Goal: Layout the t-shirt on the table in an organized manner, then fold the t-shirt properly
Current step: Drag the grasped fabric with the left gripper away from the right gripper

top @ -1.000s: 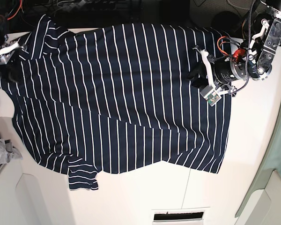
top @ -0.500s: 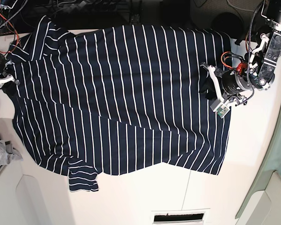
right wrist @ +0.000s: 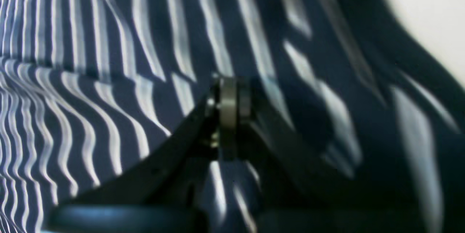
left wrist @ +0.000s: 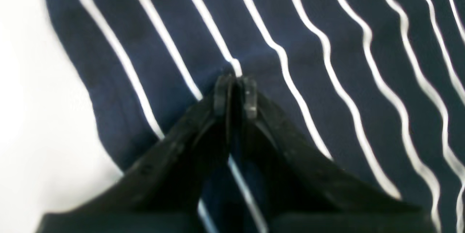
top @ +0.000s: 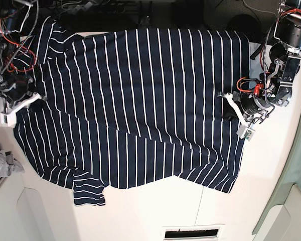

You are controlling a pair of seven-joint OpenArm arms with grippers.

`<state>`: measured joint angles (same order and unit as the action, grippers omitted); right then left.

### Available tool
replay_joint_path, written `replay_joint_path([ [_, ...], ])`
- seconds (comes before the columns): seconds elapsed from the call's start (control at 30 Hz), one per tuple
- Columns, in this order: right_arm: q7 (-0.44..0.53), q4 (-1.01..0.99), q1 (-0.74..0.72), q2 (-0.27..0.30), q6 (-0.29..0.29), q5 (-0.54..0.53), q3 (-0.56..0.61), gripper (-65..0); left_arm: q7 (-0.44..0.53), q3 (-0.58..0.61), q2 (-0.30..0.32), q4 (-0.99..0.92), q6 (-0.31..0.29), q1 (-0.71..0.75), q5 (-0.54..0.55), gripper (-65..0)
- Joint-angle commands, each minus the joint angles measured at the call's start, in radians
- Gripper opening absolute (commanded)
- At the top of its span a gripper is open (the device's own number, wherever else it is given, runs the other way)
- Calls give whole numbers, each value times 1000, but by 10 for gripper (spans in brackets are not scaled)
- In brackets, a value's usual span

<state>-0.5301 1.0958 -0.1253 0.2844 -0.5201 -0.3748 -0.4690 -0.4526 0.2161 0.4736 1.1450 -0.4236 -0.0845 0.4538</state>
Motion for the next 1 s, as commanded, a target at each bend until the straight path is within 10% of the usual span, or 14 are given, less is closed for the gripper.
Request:
replay_joint_path([
  [0.0, 19, -17, -32, 21, 1, -5, 8, -650, -41, -1, -2, -34, 12, -26, -29, -597],
  [0.57, 59, -232, -299, 24, 18, 67, 48, -650, -82, -1, -60, -326, 11, -335, -54, -596],
  [0.97, -50, -37, -128, 143, 19, -17, 43, -650, -121, -2, 59, 50, -59, -129, 96, -596],
])
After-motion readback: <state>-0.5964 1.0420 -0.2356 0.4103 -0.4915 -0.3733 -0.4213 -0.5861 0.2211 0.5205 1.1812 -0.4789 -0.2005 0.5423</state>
